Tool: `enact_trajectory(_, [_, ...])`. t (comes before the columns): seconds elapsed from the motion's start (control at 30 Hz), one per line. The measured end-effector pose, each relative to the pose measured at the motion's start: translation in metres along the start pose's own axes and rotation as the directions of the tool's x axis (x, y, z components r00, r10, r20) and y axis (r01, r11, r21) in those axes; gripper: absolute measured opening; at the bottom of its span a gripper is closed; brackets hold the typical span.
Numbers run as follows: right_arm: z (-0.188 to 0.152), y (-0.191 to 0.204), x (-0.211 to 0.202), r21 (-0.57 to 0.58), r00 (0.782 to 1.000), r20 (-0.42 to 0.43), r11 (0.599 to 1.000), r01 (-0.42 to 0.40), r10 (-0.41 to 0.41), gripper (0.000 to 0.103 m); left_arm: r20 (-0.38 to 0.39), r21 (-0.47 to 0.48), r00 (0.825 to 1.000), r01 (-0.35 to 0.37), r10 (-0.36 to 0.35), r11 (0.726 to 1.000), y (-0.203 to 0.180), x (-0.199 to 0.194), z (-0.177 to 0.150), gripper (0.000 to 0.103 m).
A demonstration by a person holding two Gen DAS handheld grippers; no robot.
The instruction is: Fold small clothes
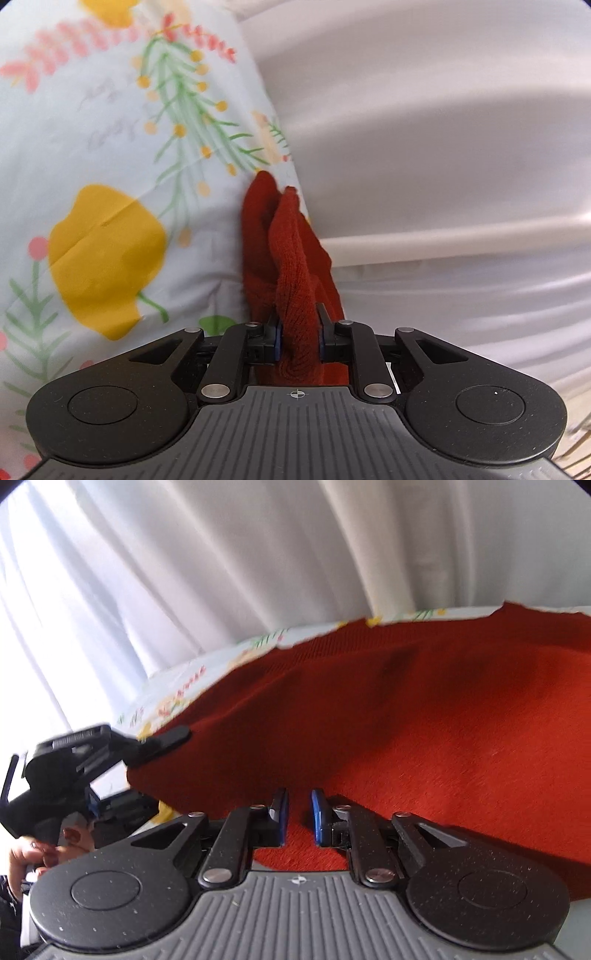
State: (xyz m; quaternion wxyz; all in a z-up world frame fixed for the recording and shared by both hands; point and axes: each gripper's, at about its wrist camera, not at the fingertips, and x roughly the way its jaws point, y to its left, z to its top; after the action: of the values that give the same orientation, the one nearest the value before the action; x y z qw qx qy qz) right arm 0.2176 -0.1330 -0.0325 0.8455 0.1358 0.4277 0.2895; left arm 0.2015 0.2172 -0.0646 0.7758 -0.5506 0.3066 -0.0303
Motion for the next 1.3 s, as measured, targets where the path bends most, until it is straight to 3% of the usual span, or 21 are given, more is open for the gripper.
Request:
enact_trajectory(0.07, [0.004,-0.012,-0.016,0.047,0.999,0.043,0.999,0.004,-0.006,0.013,-0.001,0.106,1.000,-0.028,0.028,0.994,-0.026,0.003,-0.001,0.018])
enact_trajectory(0.13, [0.006,-0.026,-0.033,0.103,0.997,0.079,0.995,0.005,-0.013,0.014,-0.012,0.242,0.999,-0.032,0.036,0.970,-0.059,0.009,-0.009,0.018])
enact_trajectory(0.27, [0.004,-0.053,-0.071,0.185,0.986,0.159,0.983,0.023,-0.053,0.014,-0.094,0.473,0.996,0.042,0.003,0.880,-0.121,0.039,-0.046,0.018])
enact_trajectory(0.37, [0.001,-0.072,-0.099,0.242,0.972,0.218,0.970,0.031,-0.085,0.014,-0.187,0.585,0.982,0.089,0.027,0.806,-0.144,0.073,-0.088,0.018])
enact_trajectory(0.43, [-0.001,-0.080,-0.114,0.266,0.962,0.250,0.963,0.044,-0.113,0.014,-0.240,0.622,0.968,0.092,0.078,0.777,-0.143,0.097,-0.114,0.018])
enact_trajectory(0.53, [-0.003,-0.091,-0.128,0.287,0.952,0.265,0.955,0.072,-0.151,0.014,-0.282,0.647,0.943,0.050,0.177,0.761,-0.128,0.120,-0.144,0.019])
enact_trajectory(0.67, [-0.004,-0.101,-0.141,0.293,0.949,0.272,0.953,0.075,-0.158,0.014,-0.282,0.693,0.943,0.074,0.176,0.717,-0.123,0.112,-0.163,0.028])
enact_trajectory(0.7, [-0.003,-0.102,-0.142,0.289,0.951,0.271,0.955,0.069,-0.151,0.015,-0.285,0.693,0.942,0.074,0.179,0.717,-0.123,0.112,-0.162,0.031])
enact_trajectory(0.77, [0.003,-0.100,-0.138,0.272,0.957,0.264,0.961,0.044,-0.119,0.015,-0.324,0.686,0.931,0.109,0.168,0.719,-0.121,0.107,-0.163,0.053])
enact_trajectory(0.87, [0.014,-0.096,-0.123,0.225,0.969,0.241,0.974,0.004,-0.060,0.015,-0.367,0.711,0.913,0.154,0.176,0.686,-0.123,0.093,-0.167,0.060])
enact_trajectory(0.93, [0.018,-0.094,-0.111,0.194,0.976,0.213,0.981,0.004,-0.047,0.016,-0.367,0.728,0.911,0.155,0.188,0.668,-0.122,0.080,-0.167,0.060])
enact_trajectory(0.97, [0.018,-0.096,-0.104,0.187,0.981,0.187,0.982,0.015,-0.051,0.016,-0.358,0.723,0.917,0.152,0.178,0.674,-0.123,0.072,-0.164,0.060])
enact_trajectory(1.03, [0.015,-0.100,-0.089,0.172,0.991,0.106,0.983,0.061,-0.080,0.016,-0.306,0.695,0.940,0.112,0.152,0.711,-0.122,0.058,-0.153,0.064])
enact_trajectory(1.1, [0.008,-0.107,-0.072,0.156,0.989,0.029,0.978,0.140,-0.146,0.010,-0.203,0.660,0.965,0.011,0.164,0.751,-0.118,0.048,-0.137,0.066])
enact_trajectory(1.13, [0.006,-0.110,-0.073,0.152,0.990,0.051,0.981,0.124,-0.134,0.010,-0.144,0.644,0.972,-0.051,0.186,0.763,-0.114,0.048,-0.129,0.067])
enact_trajectory(1.2, [0.009,-0.111,-0.079,0.180,0.992,0.054,0.978,0.103,-0.115,0.011,-0.042,0.591,0.966,-0.183,0.256,0.786,-0.104,0.049,-0.114,0.069])
enact_trajectory(1.3, [0.014,-0.111,-0.090,0.210,0.990,0.112,0.976,0.060,-0.085,0.015,0.016,0.509,0.933,-0.317,0.359,0.800,-0.089,0.057,-0.099,0.069])
